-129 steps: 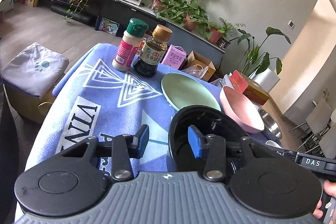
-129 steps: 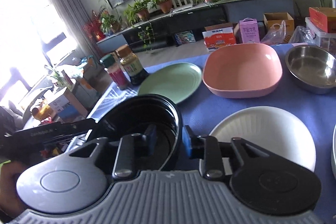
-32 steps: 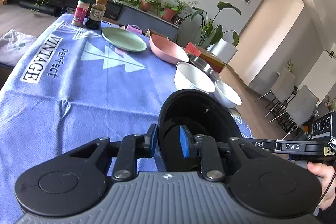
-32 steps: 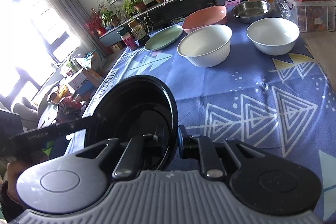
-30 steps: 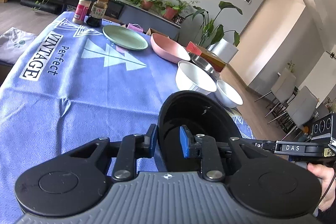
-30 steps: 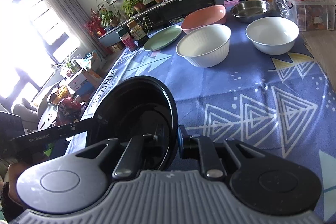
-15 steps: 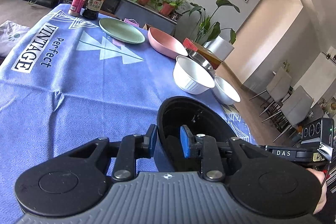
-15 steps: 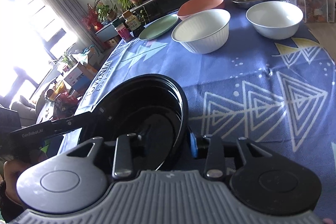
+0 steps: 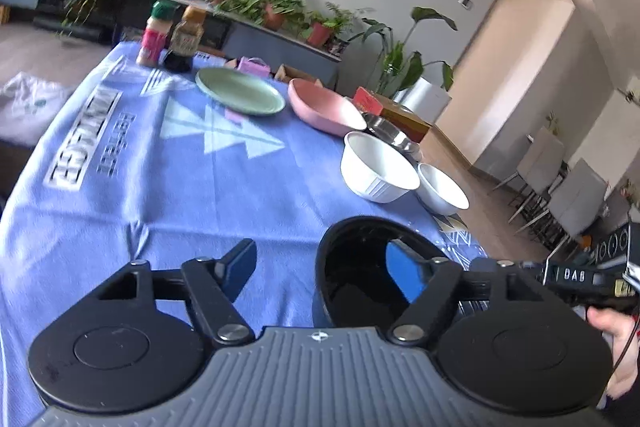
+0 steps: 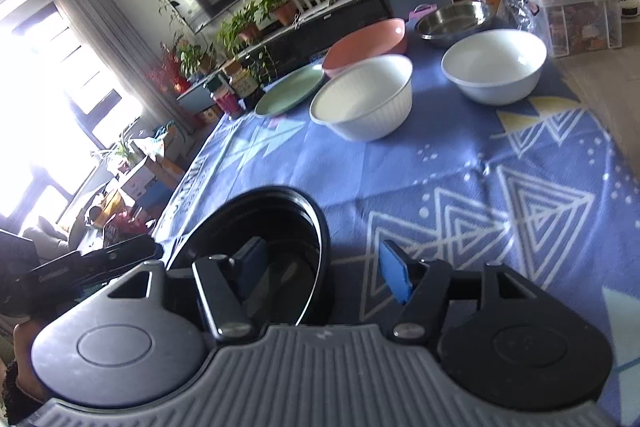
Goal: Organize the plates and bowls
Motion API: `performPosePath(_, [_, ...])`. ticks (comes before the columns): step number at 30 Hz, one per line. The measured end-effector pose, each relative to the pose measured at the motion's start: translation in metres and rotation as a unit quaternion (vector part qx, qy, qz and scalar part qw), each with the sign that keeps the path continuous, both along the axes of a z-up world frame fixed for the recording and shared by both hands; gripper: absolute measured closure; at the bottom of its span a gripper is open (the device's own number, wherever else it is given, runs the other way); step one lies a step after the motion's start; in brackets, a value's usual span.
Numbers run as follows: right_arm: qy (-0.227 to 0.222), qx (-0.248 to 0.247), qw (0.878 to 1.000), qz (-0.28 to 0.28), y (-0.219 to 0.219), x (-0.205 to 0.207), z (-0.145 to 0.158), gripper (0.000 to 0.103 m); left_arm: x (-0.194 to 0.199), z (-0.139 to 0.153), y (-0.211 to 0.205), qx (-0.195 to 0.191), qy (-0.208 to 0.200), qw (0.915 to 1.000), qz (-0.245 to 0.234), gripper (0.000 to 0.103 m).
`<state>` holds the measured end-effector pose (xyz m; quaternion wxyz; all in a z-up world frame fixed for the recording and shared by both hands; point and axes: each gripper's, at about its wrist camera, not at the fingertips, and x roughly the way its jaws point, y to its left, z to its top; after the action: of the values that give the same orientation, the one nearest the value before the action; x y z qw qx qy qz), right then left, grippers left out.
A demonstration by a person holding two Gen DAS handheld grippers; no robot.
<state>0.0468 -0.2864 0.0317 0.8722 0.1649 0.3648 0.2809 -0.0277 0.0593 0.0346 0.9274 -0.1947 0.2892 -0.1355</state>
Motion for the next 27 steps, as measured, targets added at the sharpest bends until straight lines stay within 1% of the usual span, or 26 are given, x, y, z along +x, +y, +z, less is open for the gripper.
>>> performPosePath(3, [-0.014, 0.005, 1.000, -0.007, -0.002, 0.004, 0.009, 0.013, 0.004, 0.011, -0.001, 0.015, -0.013, 0.9998, -0.002, 0.028])
performPosePath(4, [-0.019, 0.009, 1.000, -0.009, -0.002, 0.006, 0.012, 0.010, 0.006, 0.015, -0.001, 0.017, -0.017, 0.9997, -0.003, 0.025])
performPosePath(5, [-0.026, 0.014, 1.000, -0.012, -0.003, 0.007, 0.017, 0.010, 0.008, 0.020, -0.001, 0.019, -0.023, 0.9995, -0.005, 0.023])
performPosePath(9, [-0.050, 0.032, 0.998, -0.016, -0.002, 0.017, 0.036, 0.004, 0.022, 0.038, -0.002, 0.025, -0.043, 0.9987, -0.009, 0.022])
performPosePath(14, [-0.075, 0.054, 0.995, -0.028, 0.001, 0.040, 0.058, 0.003, 0.048, 0.058, -0.004, 0.014, -0.058, 0.9981, -0.016, 0.019])
performPosePath(17, [-0.080, 0.061, 0.994, -0.038, 0.002, 0.059, 0.065, 0.003, 0.069, 0.066, -0.008, 0.015, -0.062, 0.9977, -0.024, 0.018])
performPosePath(20, [-0.078, 0.060, 0.994, -0.048, 0.002, 0.080, 0.064, 0.003, 0.094, 0.067, -0.013, 0.014, -0.055, 0.9978, -0.034, 0.018])
performPosePath(22, [-0.073, 0.054, 0.994, -0.054, 0.002, 0.093, 0.059, 0.003, 0.112, 0.065, -0.016, 0.007, -0.045, 0.9981, -0.041, 0.018])
performPosePath(24, [-0.063, 0.044, 0.995, -0.057, 0.002, 0.104, 0.050, 0.003, 0.130, 0.059, -0.020, -0.002, -0.031, 0.9983, -0.049, 0.018])
performPosePath(27, [-0.039, 0.044, 0.996, -0.060, 0.001, 0.118, 0.034, 0.004, 0.157, 0.047, -0.025, -0.014, -0.012, 0.9981, -0.059, 0.019])
